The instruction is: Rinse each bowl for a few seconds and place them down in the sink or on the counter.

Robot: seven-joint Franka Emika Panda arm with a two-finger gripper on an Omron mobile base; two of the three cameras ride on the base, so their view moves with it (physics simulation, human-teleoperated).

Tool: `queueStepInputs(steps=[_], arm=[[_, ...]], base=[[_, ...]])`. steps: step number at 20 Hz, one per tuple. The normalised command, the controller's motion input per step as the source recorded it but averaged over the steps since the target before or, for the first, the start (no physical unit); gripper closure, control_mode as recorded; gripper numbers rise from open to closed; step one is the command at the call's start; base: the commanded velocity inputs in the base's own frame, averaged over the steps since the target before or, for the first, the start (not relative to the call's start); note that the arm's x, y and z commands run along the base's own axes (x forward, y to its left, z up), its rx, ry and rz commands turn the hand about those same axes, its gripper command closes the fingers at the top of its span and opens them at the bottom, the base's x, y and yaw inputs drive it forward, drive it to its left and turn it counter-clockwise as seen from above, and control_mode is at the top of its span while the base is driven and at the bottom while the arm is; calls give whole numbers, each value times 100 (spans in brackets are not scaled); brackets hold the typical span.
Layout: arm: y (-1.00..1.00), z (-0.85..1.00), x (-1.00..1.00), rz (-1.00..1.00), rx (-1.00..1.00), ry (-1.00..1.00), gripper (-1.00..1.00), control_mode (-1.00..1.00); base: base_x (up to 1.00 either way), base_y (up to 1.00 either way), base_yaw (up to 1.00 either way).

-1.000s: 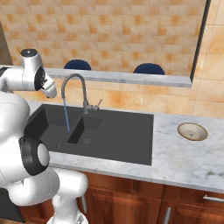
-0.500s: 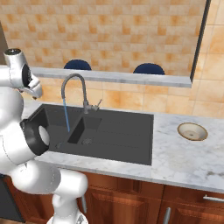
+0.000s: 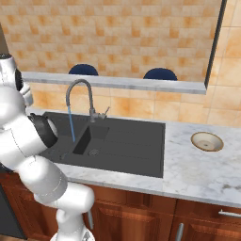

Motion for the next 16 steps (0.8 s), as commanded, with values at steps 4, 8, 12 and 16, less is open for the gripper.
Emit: queueStepInputs(steps=[4, 8, 12, 16], arm=[[68, -11, 0, 9, -4, 6, -100, -100], [67, -18, 0, 9, 0, 7, -100, -100], [64, -19, 0, 8, 0, 6, -100, -100], [59, -17, -2, 7, 0, 2, -100, -100]], base=[[0, 0, 0], [0, 0, 0], [0, 0, 0], [0, 0, 0]])
